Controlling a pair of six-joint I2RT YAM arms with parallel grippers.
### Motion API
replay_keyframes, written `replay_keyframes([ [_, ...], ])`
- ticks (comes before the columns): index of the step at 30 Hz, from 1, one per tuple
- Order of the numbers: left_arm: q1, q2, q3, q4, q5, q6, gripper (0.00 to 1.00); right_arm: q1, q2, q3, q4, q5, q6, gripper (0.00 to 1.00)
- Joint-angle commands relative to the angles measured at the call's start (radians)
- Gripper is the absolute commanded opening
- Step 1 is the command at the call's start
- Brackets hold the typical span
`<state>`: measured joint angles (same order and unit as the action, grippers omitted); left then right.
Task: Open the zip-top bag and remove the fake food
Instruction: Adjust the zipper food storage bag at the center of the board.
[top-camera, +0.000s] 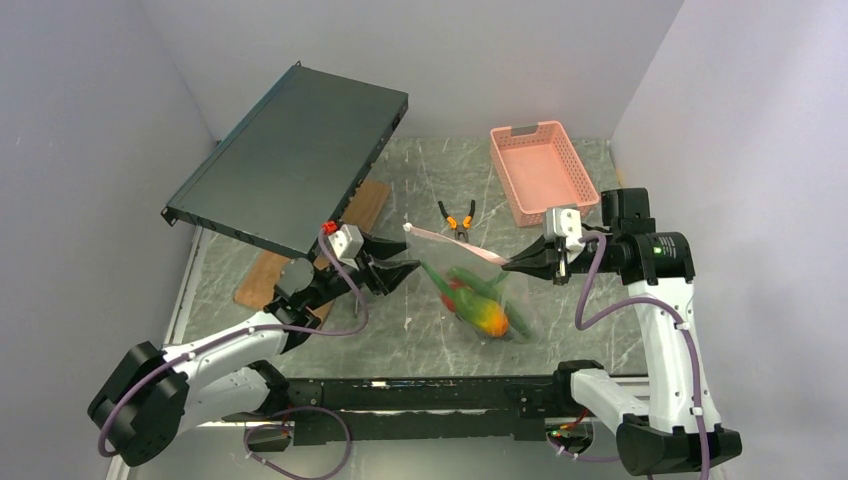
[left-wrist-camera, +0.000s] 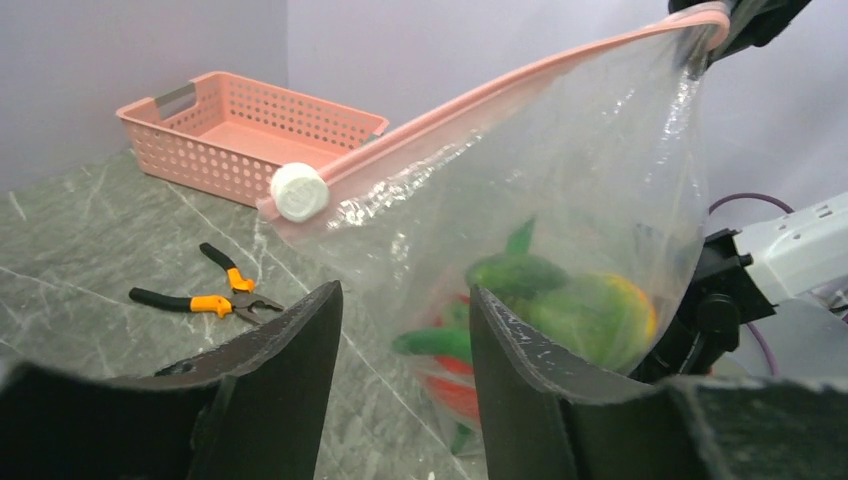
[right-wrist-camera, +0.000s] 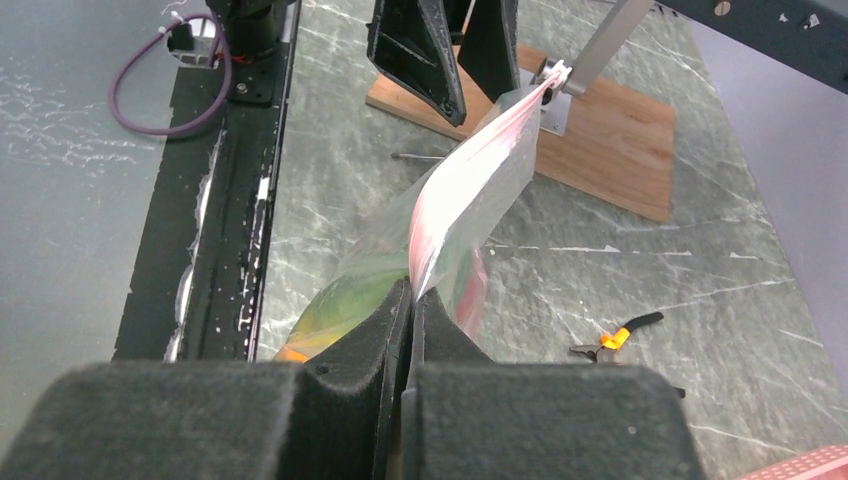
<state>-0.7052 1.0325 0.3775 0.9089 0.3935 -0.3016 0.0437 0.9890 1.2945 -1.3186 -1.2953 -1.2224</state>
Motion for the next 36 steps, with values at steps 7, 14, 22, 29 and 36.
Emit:
replay_keyframes([
  [7,-0.009,0.106,0.086,0.179,0.076,-0.043,0.51,-0.017,-0.028,0.002,0.072,-0.085,0.029,0.00],
  [14,-0.017,0.133,0.106,0.135,0.074,-0.024,0.62,-0.022,-0.032,0.005,0.067,-0.096,0.028,0.00],
  [22,-0.017,0.181,0.084,0.119,-0.069,0.009,0.79,-0.025,-0.033,0.046,0.001,-0.112,-0.017,0.00],
  [29,-0.016,0.233,0.136,0.288,0.146,-0.055,0.71,-0.027,-0.037,0.042,0.009,-0.106,-0.003,0.00],
  [36,-0.017,0.212,0.148,0.279,0.264,-0.095,0.00,-0.037,-0.046,0.014,0.136,-0.054,0.149,0.00],
])
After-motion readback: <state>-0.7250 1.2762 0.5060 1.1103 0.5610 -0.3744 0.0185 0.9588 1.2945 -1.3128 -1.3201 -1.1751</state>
